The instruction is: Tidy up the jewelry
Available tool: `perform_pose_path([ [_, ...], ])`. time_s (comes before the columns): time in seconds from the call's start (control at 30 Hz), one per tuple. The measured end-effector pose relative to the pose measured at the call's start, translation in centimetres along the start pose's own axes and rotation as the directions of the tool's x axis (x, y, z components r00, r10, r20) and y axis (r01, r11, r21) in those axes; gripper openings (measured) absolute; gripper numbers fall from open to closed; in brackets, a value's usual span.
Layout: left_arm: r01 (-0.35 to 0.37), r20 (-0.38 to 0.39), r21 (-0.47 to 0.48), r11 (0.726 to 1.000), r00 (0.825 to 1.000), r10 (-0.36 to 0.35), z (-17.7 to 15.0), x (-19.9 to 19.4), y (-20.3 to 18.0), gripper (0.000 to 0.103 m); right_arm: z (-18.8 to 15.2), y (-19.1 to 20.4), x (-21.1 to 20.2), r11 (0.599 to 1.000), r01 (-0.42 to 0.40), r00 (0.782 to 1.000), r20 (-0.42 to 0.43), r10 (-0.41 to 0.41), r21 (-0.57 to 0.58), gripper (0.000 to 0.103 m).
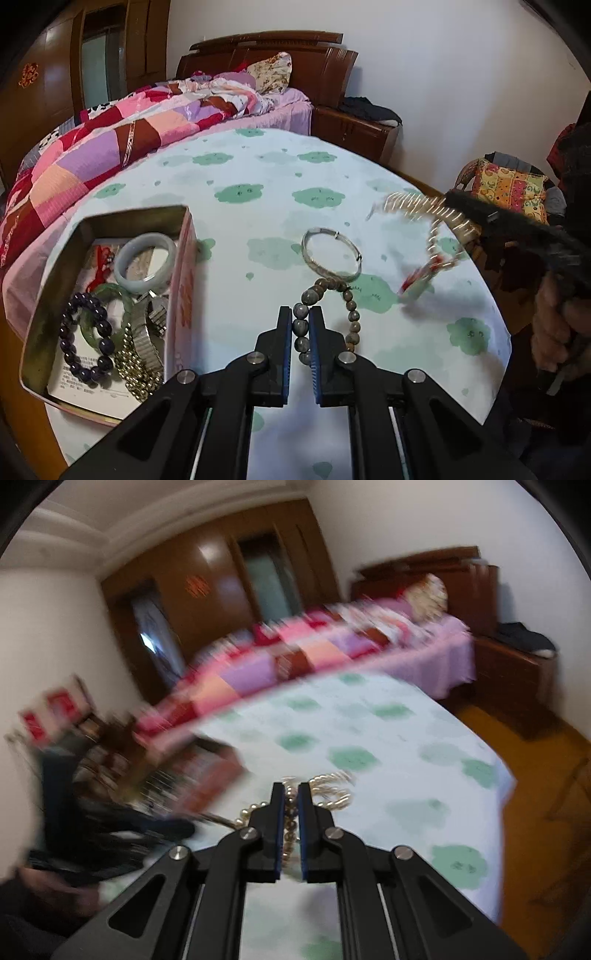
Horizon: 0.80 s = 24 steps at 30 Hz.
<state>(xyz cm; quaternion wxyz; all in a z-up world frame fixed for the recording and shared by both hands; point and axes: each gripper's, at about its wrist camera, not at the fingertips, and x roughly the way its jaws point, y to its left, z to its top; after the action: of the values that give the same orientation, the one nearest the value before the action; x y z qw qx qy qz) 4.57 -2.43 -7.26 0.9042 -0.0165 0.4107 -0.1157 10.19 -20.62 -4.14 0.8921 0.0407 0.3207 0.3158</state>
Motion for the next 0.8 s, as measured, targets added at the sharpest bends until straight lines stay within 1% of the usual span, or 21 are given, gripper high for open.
perform_pose_path([
  [0.03,0.001,-0.003,0.004,1.000,1.000,-0.001,-0.1,0.1,-0.1,0.008,-0.5,-1.1,1.1,0.999,-0.010,0.999,-0.038,0.012,0.050,0.008],
  [0.1,-0.003,-0.011,0.017,1.000,1.000,0.003,-0.2,0.5,-0.3,0.008,-1.3,-2.0,2.5,0.998,-0.001,0.996,-0.087,0.007,0.062,0.008],
  [0.13,-0.008,-0.012,0.027,1.000,1.000,0.009,-0.2,0.6,-0.5,0.008,-1.7,-2.5,3.0,0.998,0.021,0.995,-0.097,-0.015,0.065,0.008],
  [0.2,-0.024,-0.010,0.055,0.998,1.000,0.024,-0.3,1.0,-1.0,0.008,-2.2,-3.3,3.4,0.996,0.037,0.993,-0.111,-0.028,0.085,0.008],
  [0.27,-0.010,-0.008,0.067,0.998,1.000,0.011,-0.2,1.3,-1.3,0.008,-2.2,-3.9,3.4,0.994,0.047,0.993,-0.110,-0.037,0.097,0.008],
  [0.33,-0.024,-0.008,0.110,0.994,1.000,0.025,-0.2,1.8,-2.1,0.008,-2.1,-4.1,3.1,0.994,0.049,0.994,-0.103,-0.038,0.103,0.008],
  [0.37,-0.019,-0.014,0.134,0.991,1.000,0.021,-0.2,2.0,-2.6,0.009,-2.0,-4.1,2.8,0.994,0.047,0.995,-0.096,-0.037,0.100,0.008],
  [0.43,-0.024,-0.007,0.146,0.989,1.000,0.025,-0.1,1.9,-3.3,0.011,-1.9,-4.0,2.4,0.995,0.040,0.996,-0.087,-0.032,0.096,0.008],
  [0.47,-0.024,0.003,0.153,0.988,1.000,0.024,0.0,1.7,-3.5,0.022,-1.8,-3.8,2.1,0.995,0.032,0.997,-0.079,-0.024,0.095,0.008],
  [0.5,-0.028,0.036,0.168,0.985,0.999,0.022,0.1,1.1,-3.9,0.041,-1.7,-3.6,1.9,0.995,0.025,0.997,-0.073,-0.018,0.093,0.008],
  [0.53,-0.038,0.063,0.174,0.984,0.998,0.027,0.1,0.7,-4.2,0.052,-1.5,-3.4,1.8,0.996,0.019,0.998,-0.065,-0.013,0.090,0.008],
  [0.57,-0.050,0.094,0.178,0.983,0.995,0.034,0.1,0.2,-4.3,0.074,-1.4,-3.2,1.5,0.996,0.012,0.998,-0.055,-0.007,0.088,0.008],
  [0.6,-0.054,0.131,0.175,0.983,0.991,0.031,0.1,-0.3,-4.5,0.081,-1.1,-3.0,1.2,0.996,0.004,0.999,-0.043,0.000,0.087,0.008],
  [0.63,-0.037,0.141,0.176,0.984,0.990,0.012,0.2,-0.5,-4.5,0.081,-0.9,-2.9,1.1,0.996,-0.008,0.999,-0.034,0.011,0.088,0.008],
  [0.67,0.003,0.136,0.184,0.983,0.990,-0.029,0.3,-0.5,-4.7,0.081,-0.8,-2.7,1.0,0.996,-0.021,0.999,-0.030,0.024,0.089,0.008],
  [0.7,0.029,0.127,0.192,0.981,0.990,-0.055,0.4,-0.3,-5.0,0.081,-0.6,-2.6,1.0,0.995,-0.027,0.999,-0.027,0.030,0.091,0.008],
  [0.73,0.039,0.121,0.200,0.979,0.991,-0.065,0.4,0.0,-5.4,0.081,-0.6,-2.5,1.1,0.995,-0.028,0.999,-0.025,0.031,0.092,0.008],
  [0.8,0.088,0.095,0.240,0.967,0.989,-0.114,0.4,1.0,-6.3,0.081,-0.6,-2.3,1.2,0.995,-0.033,0.999,-0.027,0.036,0.092,0.008],
])
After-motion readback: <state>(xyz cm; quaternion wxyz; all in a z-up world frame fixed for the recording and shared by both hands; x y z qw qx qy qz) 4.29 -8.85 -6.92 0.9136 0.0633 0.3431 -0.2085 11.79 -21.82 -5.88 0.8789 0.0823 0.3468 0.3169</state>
